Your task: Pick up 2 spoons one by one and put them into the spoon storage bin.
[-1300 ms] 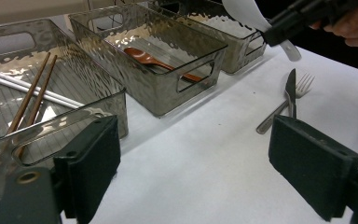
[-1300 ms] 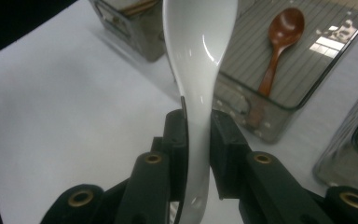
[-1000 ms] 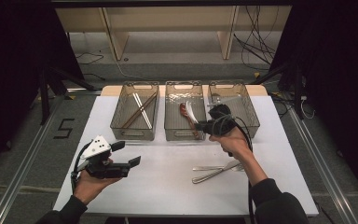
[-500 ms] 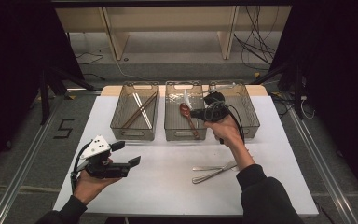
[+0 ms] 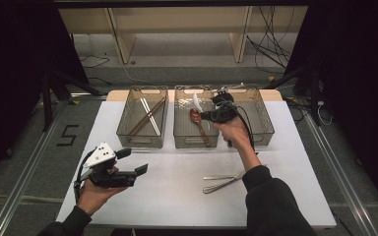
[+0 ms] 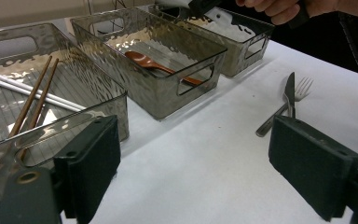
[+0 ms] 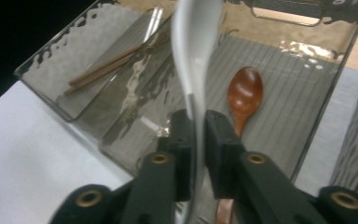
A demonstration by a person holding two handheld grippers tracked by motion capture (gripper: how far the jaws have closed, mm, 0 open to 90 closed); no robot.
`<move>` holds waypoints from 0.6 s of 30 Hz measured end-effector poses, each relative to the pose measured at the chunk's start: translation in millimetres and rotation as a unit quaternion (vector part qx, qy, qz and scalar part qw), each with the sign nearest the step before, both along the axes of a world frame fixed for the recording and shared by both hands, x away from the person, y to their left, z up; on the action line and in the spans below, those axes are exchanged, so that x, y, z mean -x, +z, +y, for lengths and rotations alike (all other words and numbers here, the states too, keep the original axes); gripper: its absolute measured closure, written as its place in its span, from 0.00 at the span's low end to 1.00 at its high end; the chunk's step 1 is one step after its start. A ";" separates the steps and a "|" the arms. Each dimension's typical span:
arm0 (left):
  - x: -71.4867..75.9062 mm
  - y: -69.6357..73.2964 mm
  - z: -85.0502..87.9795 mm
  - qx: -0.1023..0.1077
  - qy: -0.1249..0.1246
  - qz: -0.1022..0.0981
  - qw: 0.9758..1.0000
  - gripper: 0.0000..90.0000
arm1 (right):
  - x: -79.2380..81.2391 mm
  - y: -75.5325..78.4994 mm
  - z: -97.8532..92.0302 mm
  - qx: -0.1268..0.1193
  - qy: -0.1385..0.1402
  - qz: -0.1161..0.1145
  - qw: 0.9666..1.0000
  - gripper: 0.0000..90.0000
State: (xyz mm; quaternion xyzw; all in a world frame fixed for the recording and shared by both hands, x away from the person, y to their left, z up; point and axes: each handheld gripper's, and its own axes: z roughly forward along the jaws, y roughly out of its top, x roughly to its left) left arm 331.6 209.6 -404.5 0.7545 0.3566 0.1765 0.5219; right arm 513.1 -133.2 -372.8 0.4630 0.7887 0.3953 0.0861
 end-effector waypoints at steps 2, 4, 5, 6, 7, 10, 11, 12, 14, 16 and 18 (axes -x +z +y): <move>0.1 0.0 -0.2 0.001 0.000 0.000 1.000 0.18 | -3.0 -1.7 -0.2 0.004 -0.003 0.006 1.000 0.94; 0.0 0.0 -0.5 0.000 0.000 0.001 1.000 0.18 | -6.3 -4.7 0.6 0.013 -0.009 0.009 1.000 0.95; 0.1 0.0 -0.8 0.000 0.000 0.001 1.000 0.18 | -8.1 -6.1 0.9 0.015 -0.011 0.011 1.000 0.95; 0.2 0.0 -0.9 0.001 -0.001 0.001 1.000 0.18 | -9.9 -7.4 1.2 0.015 -0.012 0.013 1.000 0.95; 0.2 0.0 -0.9 0.001 -0.001 0.001 1.000 0.18 | -11.1 -8.4 1.8 0.017 -0.014 0.015 1.000 0.95; -0.2 -0.4 -0.1 0.001 -0.001 0.001 1.000 0.18 | -12.5 -10.9 5.3 0.025 -0.012 0.016 0.999 0.95; -0.2 -0.5 0.1 0.001 -0.001 0.002 1.000 0.18 | -12.6 -11.5 6.6 0.028 -0.012 0.016 0.999 0.95; -0.2 -0.5 0.1 0.001 -0.001 0.002 1.000 0.18 | -12.6 -11.9 7.8 0.030 -0.012 0.016 0.999 0.95; 0.0 -0.3 0.0 0.001 -0.001 0.001 1.000 0.18 | -13.3 -13.1 9.5 0.031 -0.013 0.016 0.999 0.95; 0.2 -0.2 -0.4 0.001 -0.001 0.001 1.000 0.18 | -14.2 -14.0 11.9 0.035 -0.014 0.016 0.999 0.95; 0.1 -0.3 -0.5 0.001 -0.001 0.001 1.000 0.18 | -15.1 -14.6 14.3 0.040 -0.012 0.014 0.999 0.95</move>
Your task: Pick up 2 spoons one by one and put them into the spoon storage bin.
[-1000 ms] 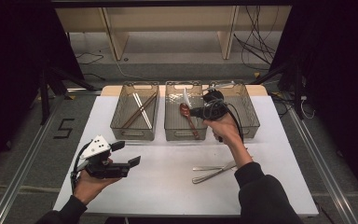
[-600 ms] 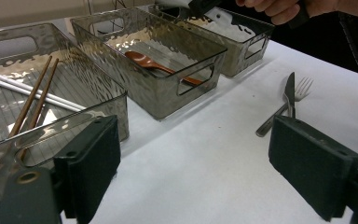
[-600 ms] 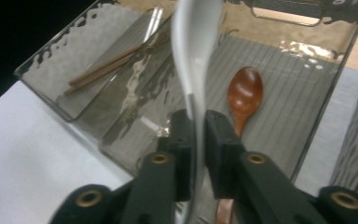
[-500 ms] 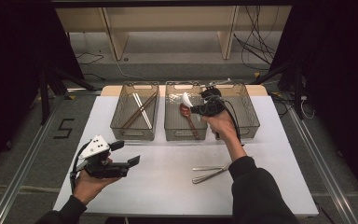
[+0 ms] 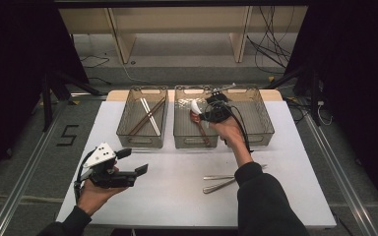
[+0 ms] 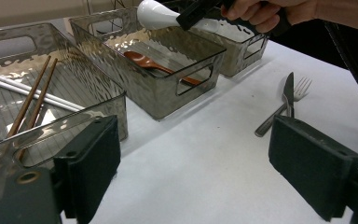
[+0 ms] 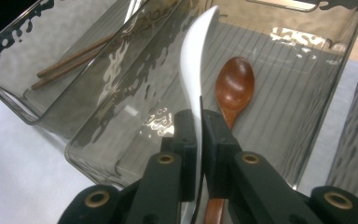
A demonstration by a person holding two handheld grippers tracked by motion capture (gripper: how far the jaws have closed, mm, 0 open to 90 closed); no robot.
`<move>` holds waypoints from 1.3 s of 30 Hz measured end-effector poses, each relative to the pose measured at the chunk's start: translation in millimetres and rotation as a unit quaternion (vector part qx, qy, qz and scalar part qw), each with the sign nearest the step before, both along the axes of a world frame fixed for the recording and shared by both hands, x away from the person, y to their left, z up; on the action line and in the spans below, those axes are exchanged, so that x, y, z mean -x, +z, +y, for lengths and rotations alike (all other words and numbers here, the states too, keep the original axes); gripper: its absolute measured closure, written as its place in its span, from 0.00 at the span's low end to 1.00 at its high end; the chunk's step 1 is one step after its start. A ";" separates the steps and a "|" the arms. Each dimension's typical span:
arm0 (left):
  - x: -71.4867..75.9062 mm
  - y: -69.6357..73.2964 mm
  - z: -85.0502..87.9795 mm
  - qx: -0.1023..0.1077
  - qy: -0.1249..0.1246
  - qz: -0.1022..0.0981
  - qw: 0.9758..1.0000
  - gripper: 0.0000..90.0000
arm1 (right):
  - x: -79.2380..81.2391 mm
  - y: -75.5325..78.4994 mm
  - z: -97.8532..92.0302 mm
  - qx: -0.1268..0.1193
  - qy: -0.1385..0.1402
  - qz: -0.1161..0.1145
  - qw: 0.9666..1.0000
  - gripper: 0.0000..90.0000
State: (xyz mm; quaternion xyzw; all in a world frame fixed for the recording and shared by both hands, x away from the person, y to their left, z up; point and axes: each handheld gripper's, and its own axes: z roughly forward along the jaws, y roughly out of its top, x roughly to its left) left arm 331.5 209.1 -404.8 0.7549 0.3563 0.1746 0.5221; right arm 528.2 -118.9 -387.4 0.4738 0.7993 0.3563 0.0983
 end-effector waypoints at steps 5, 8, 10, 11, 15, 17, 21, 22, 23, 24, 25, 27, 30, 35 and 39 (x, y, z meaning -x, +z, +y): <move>0.1 0.1 -0.1 0.000 0.000 0.000 1.000 0.18 | -2.1 -1.1 7.6 0.009 0.007 -0.003 1.000 0.94; 0.2 0.2 0.0 0.000 -0.001 0.000 1.000 0.18 | -3.0 -3.1 13.7 0.018 0.013 -0.005 1.000 0.94; 0.3 0.2 -0.1 0.001 -0.001 0.000 1.000 0.18 | -3.9 -4.7 16.7 0.022 0.013 -0.010 1.000 0.89; 0.4 0.2 -0.3 0.001 -0.001 0.000 1.000 0.18 | -4.5 -5.1 17.6 0.019 0.007 -0.008 1.000 0.79; 0.5 0.0 -0.1 0.001 -0.001 0.000 1.000 0.18 | -4.7 -2.7 17.0 0.015 0.012 -0.003 1.000 0.70; 0.2 0.0 0.4 0.001 0.000 0.000 1.000 0.18 | -3.0 0.7 14.4 0.008 0.015 -0.004 1.000 0.63; 0.7 0.3 -0.1 0.002 0.000 0.000 1.000 0.18 | 2.7 6.0 5.2 0.003 0.023 -0.006 1.000 0.56; 0.6 0.3 -0.2 0.001 0.000 0.000 1.000 0.18 | 4.7 7.4 2.8 0.001 0.027 -0.007 1.000 0.54; 0.7 0.2 -0.3 0.001 0.000 0.000 1.000 0.18 | 7.4 8.8 0.5 -0.002 0.032 -0.009 0.999 0.53; 0.7 0.2 -0.3 0.000 0.000 0.000 1.000 0.18 | 10.2 10.1 -1.6 -0.004 0.037 -0.011 0.999 0.51; 0.6 0.2 -0.3 0.000 0.000 0.000 1.000 0.18 | 13.1 11.7 -3.6 -0.002 0.042 -0.012 0.999 0.49; 0.5 0.2 -0.3 0.000 0.001 0.000 1.000 0.18 | 20.3 15.3 -8.0 -0.001 0.052 -0.018 0.998 0.47; 0.5 0.2 -0.4 -0.001 0.002 0.000 1.000 0.18 | 32.0 21.2 -14.8 -0.003 0.070 -0.025 0.997 0.45; 0.5 0.3 0.0 -0.001 0.003 0.000 1.000 0.18 | 54.2 29.5 -25.7 -0.006 0.094 -0.035 0.995 0.41; 0.6 0.5 0.1 0.000 0.003 0.000 1.000 0.18 | 71.5 30.7 -36.2 -0.005 0.105 -0.039 0.994 0.40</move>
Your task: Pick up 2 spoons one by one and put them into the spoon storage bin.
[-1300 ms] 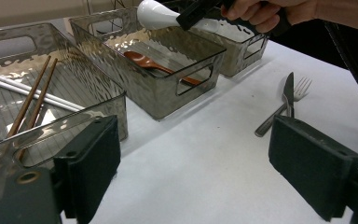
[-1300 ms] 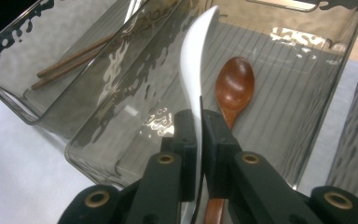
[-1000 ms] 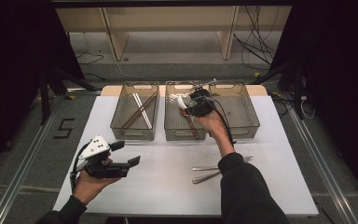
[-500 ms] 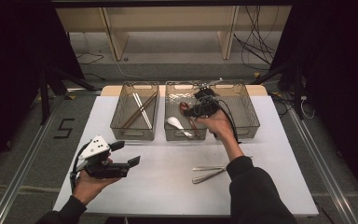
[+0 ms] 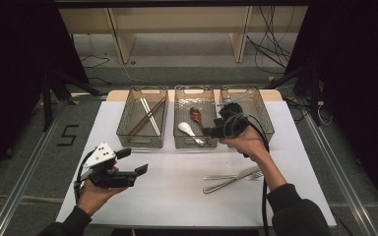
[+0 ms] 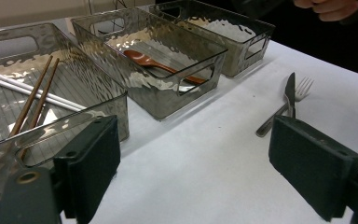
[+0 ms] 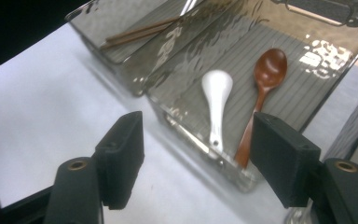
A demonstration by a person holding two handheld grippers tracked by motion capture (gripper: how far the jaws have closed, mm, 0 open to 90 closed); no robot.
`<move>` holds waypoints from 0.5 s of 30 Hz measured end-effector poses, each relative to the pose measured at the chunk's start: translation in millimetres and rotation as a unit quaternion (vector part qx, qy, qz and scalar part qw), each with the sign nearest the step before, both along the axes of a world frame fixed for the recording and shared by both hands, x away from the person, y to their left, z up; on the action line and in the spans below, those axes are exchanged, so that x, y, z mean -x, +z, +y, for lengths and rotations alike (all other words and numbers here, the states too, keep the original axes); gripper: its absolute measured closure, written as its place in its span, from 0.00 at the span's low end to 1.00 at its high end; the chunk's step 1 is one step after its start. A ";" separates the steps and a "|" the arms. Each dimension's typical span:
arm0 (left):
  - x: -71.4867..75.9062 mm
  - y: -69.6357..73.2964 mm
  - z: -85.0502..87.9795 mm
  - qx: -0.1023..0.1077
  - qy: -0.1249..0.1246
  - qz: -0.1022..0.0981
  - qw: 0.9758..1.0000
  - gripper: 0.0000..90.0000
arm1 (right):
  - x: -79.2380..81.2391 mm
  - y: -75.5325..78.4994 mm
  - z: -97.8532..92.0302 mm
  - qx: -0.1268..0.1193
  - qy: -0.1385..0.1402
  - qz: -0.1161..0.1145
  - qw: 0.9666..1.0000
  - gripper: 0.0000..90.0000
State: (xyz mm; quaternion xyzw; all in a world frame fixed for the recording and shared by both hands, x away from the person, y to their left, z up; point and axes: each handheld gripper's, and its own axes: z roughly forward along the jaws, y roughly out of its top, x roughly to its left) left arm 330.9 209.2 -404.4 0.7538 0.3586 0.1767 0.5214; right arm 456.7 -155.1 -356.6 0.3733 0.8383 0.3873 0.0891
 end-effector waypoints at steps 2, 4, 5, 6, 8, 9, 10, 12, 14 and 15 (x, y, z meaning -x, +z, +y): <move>0.0 0.0 0.0 0.000 0.000 0.000 1.000 0.18 | 8.7 -1.5 -6.2 0.002 0.005 -0.003 1.000 0.39; -0.2 0.0 -0.3 -0.001 0.001 0.001 1.000 0.18 | 16.2 -4.5 -13.1 0.005 0.006 -0.004 1.000 0.39; -0.2 -0.1 -0.6 -0.001 0.001 0.001 1.000 0.18 | 19.6 -6.4 -16.5 0.008 0.005 -0.004 1.000 0.39; -0.1 -0.2 -0.8 -0.002 0.000 0.000 1.000 0.18 | 22.6 -8.4 -20.0 0.010 0.006 -0.004 1.000 0.39; -0.1 -0.4 -1.1 -0.002 0.000 0.001 1.000 0.18 | 27.9 -12.8 -26.2 0.015 0.004 -0.001 1.000 0.39; -0.2 -0.3 -1.0 -0.002 0.000 0.001 1.000 0.18 | 30.3 -15.1 -29.1 0.017 0.003 -0.001 1.000 0.39; -0.3 -0.2 -1.0 -0.002 0.001 0.001 1.000 0.18 | 32.5 -17.4 -31.7 0.018 0.003 0.000 1.000 0.39; -0.4 -0.2 -0.9 -0.001 0.000 0.000 1.000 0.18 | 35.9 -21.4 -35.7 0.027 0.004 0.004 1.000 0.39; -0.3 -0.3 -0.7 -0.002 0.000 0.000 1.000 0.18 | 38.7 -24.8 -38.9 0.031 0.006 0.005 0.999 0.39; -0.5 -0.2 -0.7 -0.002 0.000 0.000 1.000 0.18 | 39.9 -26.6 -40.1 0.031 0.006 0.008 0.999 0.39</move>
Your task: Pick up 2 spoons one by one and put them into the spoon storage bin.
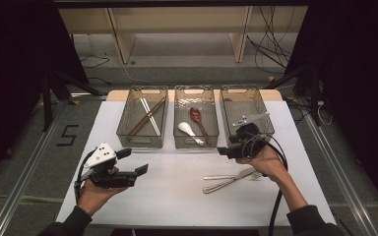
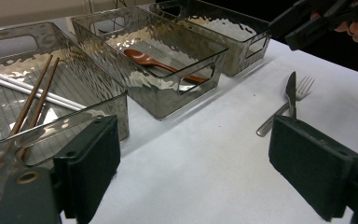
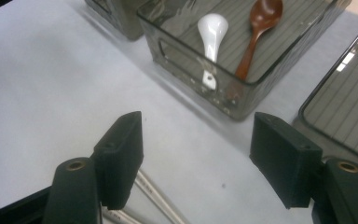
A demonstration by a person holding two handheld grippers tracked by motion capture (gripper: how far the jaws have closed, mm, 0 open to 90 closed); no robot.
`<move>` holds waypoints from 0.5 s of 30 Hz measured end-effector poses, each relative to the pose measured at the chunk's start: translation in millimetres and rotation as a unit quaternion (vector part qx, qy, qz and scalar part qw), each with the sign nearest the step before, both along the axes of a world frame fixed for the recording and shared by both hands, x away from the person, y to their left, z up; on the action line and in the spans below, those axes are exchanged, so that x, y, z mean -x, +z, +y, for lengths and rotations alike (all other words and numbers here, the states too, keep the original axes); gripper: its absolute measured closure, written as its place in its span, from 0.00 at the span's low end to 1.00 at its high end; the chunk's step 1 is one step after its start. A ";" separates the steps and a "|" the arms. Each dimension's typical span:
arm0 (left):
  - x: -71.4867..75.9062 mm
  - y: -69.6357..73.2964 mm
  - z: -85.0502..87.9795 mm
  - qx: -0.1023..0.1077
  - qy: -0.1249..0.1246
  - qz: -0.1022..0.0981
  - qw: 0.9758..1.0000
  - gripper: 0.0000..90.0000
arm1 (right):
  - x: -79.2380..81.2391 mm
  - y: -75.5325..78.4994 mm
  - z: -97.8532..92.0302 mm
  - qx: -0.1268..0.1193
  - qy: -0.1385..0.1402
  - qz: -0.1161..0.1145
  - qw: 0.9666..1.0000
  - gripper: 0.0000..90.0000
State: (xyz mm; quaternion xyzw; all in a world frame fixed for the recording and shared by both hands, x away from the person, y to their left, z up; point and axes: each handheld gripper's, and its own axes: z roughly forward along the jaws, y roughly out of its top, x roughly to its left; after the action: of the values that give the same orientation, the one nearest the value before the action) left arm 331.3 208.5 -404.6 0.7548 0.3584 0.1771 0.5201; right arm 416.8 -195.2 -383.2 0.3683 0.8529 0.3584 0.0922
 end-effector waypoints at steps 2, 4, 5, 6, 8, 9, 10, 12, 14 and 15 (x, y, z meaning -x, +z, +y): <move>0.2 0.0 0.0 0.000 0.000 0.000 1.000 0.18 | 2.5 -3.7 -0.9 0.006 0.003 0.004 1.000 0.39; 0.4 -0.2 0.3 0.000 0.000 0.000 1.000 0.18 | 4.9 -6.9 -0.5 0.018 0.009 0.008 1.000 0.39; 0.3 -0.1 0.6 0.000 0.000 0.000 1.000 0.18 | 5.8 -8.6 -0.3 0.020 0.012 0.009 1.000 0.39; 0.3 0.0 0.9 0.001 0.000 0.000 1.000 0.18 | 6.9 -10.1 0.0 0.021 0.014 0.011 1.000 0.39; 0.2 0.2 1.0 0.002 0.000 0.000 1.000 0.18 | 9.3 -12.6 0.6 0.027 0.021 0.013 0.999 0.38; 0.3 0.0 1.1 0.001 0.000 0.000 1.000 0.18 | 10.5 -13.6 0.8 0.030 0.025 0.014 0.999 0.38; 0.4 -0.1 1.1 0.001 0.000 0.000 1.000 0.18 | 11.9 -14.6 1.0 0.032 0.027 0.017 0.999 0.38; 0.3 0.1 1.0 0.001 0.000 0.000 1.000 0.18 | 14.1 -17.1 0.9 0.037 0.031 0.018 0.999 0.37; 0.8 0.1 0.6 0.001 0.001 0.000 1.000 0.18 | 15.8 -19.5 0.5 0.047 0.032 0.020 0.998 0.37; 0.9 0.2 0.7 0.000 0.000 0.000 1.000 0.18 | 16.2 -20.6 -0.5 0.049 0.031 0.023 0.998 0.37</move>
State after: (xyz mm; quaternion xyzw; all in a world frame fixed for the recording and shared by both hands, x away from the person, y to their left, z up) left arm 330.5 209.1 -404.3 0.7548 0.3589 0.1770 0.5197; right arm 400.6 -195.7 -403.9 0.3446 0.8824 0.3105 0.0793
